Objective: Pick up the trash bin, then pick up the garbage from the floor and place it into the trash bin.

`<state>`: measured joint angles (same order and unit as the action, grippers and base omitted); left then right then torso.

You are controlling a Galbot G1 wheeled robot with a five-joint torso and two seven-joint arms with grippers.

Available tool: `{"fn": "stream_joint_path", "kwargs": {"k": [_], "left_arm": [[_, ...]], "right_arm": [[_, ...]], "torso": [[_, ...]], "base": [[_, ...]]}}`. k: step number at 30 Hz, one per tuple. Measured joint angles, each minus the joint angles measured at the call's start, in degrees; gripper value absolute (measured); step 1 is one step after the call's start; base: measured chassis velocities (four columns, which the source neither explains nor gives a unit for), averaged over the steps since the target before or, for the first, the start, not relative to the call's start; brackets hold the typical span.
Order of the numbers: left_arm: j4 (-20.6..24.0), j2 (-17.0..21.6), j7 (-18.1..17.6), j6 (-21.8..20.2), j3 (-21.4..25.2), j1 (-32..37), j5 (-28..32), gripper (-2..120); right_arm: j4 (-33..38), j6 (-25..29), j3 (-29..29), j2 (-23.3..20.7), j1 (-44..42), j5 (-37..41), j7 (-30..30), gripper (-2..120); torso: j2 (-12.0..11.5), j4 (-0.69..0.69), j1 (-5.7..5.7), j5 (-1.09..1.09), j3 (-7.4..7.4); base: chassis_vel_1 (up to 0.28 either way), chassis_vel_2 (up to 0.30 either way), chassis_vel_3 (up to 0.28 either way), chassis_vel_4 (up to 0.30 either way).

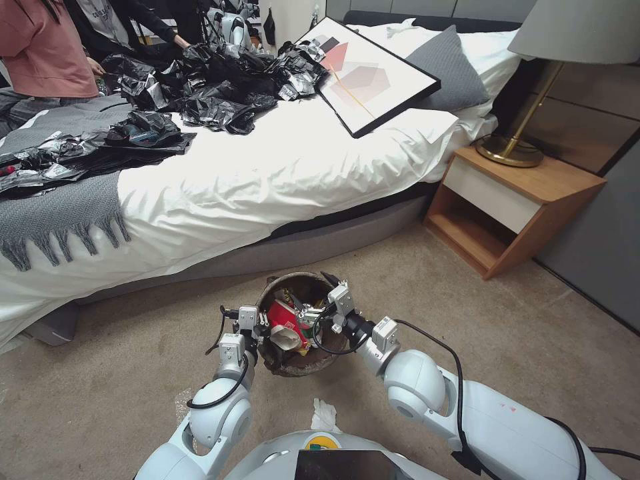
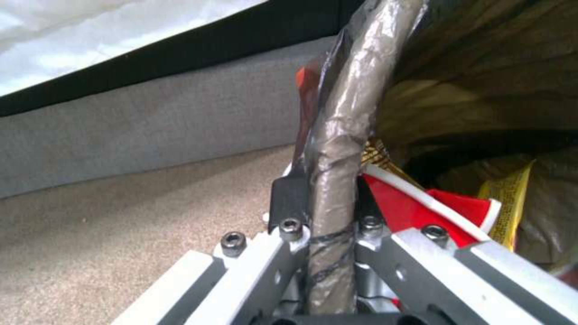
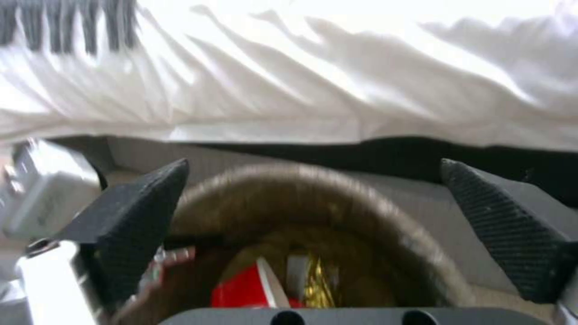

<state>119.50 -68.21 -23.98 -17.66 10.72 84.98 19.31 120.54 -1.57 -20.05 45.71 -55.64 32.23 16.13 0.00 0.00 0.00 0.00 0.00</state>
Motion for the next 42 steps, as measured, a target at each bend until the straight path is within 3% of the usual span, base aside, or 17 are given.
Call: {"fn": "stream_joint_path", "kwargs": {"k": [4,11,19,26,35,42], "left_arm": [[-0.1,-0.1,0.0,0.0,0.0,-0.1,0.0,0],[-0.3,-0.2,0.0,0.0,0.0,-0.1,0.1,0],[-0.4,-0.2,0.0,0.3,0.3,0.1,0.0,0],[-0.4,-0.1,0.0,0.4,0.5,0.3,-0.1,0],[-0.3,0.0,0.0,0.5,0.9,0.5,-0.2,0],[-0.2,-0.1,0.0,0.7,1.2,0.5,-0.4,0]], "right_arm": [[1.9,0.5,1.3,-0.3,-0.1,0.6,-0.2,100],[6.3,1.9,9.0,-0.5,-0.9,2.3,1.7,100],[6.4,0.2,25.0,1.9,-7.6,0.6,6.1,100],[6.1,-0.8,30.4,3.1,-11.4,-0.6,6.8,100],[3.7,-2.0,39.0,8.0,-19.4,-5.9,7.9,100],[-1.0,-0.3,42.3,12.9,-25.8,-12.2,7.4,100]], "torso": [[0.0,0.00,0.00,0.00,0.00],[0.0,0.00,0.00,0.00,0.00],[0.0,0.00,0.00,0.00,0.00],[0.0,0.01,0.00,0.00,0.00],[0.0,-0.01,0.00,0.00,0.00],[0.0,0.00,0.00,0.00,0.00]], "base": [[0.000,0.000,0.000,0.000],[0.000,0.000,0.000,0.000],[0.000,0.000,0.000,0.000],[0.000,0.000,0.000,0.000],[0.000,0.000,0.000,0.000],[0.000,0.000,0.000,0.000]]}}
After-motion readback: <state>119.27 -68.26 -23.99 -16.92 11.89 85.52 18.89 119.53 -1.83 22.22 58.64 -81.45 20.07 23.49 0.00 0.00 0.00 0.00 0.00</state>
